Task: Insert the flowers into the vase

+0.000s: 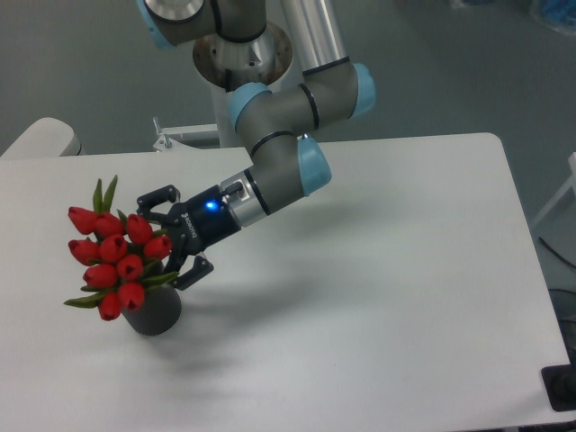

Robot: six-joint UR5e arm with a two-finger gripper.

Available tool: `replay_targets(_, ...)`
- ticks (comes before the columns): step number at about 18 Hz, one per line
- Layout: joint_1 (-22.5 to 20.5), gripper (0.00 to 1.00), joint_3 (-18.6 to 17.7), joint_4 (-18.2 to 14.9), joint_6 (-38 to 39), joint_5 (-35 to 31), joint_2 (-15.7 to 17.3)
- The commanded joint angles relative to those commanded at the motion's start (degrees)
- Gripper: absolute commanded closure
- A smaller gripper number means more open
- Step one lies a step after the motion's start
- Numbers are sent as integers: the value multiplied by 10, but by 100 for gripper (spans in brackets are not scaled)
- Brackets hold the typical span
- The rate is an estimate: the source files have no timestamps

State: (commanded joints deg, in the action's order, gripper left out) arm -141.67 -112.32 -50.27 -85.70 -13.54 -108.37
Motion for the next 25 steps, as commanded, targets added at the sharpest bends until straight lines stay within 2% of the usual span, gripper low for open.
replay_targets(2, -16, 0, 0, 0, 5, 0, 12)
replay_targets(6, -39, 0, 7, 0, 29, 0, 16)
replay_targets(9, -52, 0, 38, -2, 39, -29, 11)
replay_targets(16, -86, 0, 118, -7, 56, -215, -13)
replay_targets(20, -105, 0, 136, -7, 48, -430, -30)
replay_targets(21, -111, 0, 142, -8, 45, -463, -40)
replay_targets(24, -113, 0, 190, -15, 46, -496, -73)
replay_targets(25, -113, 0, 212, -26, 44, -514, -86)
